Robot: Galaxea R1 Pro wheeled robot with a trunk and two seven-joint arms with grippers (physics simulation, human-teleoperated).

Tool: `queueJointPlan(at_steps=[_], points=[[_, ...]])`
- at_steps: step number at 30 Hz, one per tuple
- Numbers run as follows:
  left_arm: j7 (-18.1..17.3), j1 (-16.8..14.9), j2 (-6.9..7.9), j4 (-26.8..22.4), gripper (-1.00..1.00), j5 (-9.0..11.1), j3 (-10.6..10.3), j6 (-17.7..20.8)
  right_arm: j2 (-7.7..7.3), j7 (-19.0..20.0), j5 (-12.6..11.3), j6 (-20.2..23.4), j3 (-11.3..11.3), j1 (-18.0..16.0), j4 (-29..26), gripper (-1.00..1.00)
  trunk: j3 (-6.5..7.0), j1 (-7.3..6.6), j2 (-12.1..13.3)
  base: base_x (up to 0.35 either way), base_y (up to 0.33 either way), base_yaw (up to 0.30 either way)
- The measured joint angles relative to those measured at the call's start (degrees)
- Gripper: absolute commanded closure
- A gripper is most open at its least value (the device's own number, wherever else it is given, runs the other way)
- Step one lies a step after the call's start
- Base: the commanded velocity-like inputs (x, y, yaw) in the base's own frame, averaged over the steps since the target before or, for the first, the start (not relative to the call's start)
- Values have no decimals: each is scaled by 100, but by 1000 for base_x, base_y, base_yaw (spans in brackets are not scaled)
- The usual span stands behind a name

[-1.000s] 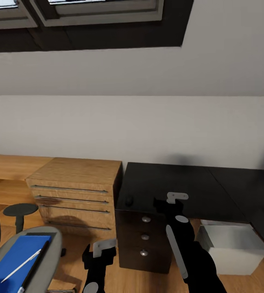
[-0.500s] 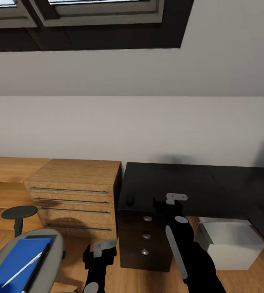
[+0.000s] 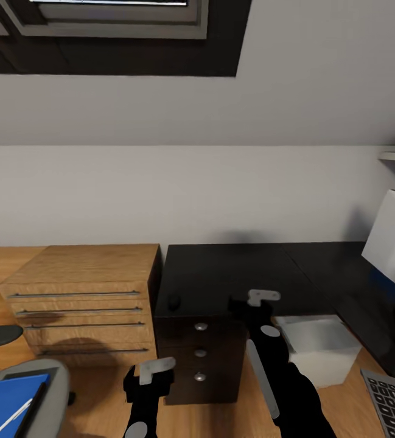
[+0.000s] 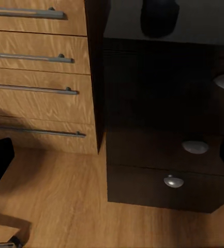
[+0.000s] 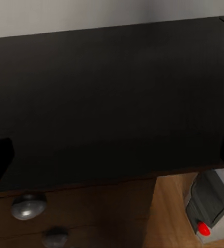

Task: In the bedroom, organize the workspace by keeping the computer under the desk, ensuring the monitor is on the desk, placing the keyboard on the desk next to the monitor, placing the mouse on the desk next to the keyboard, moving the folder from the swivel chair onto the desk next to the mouse, stacking the notebook on top of the folder with the pen on top of the notebook, and positioning the swivel chair next to the desk.

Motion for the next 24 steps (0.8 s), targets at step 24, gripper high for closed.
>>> queueJointPlan(at_steps=[24], points=[[27, 0, 4, 6, -100, -14, 0, -9, 0, 2, -3, -1017, 133, 737, 171, -100, 77, 0, 0, 0, 0, -250]])
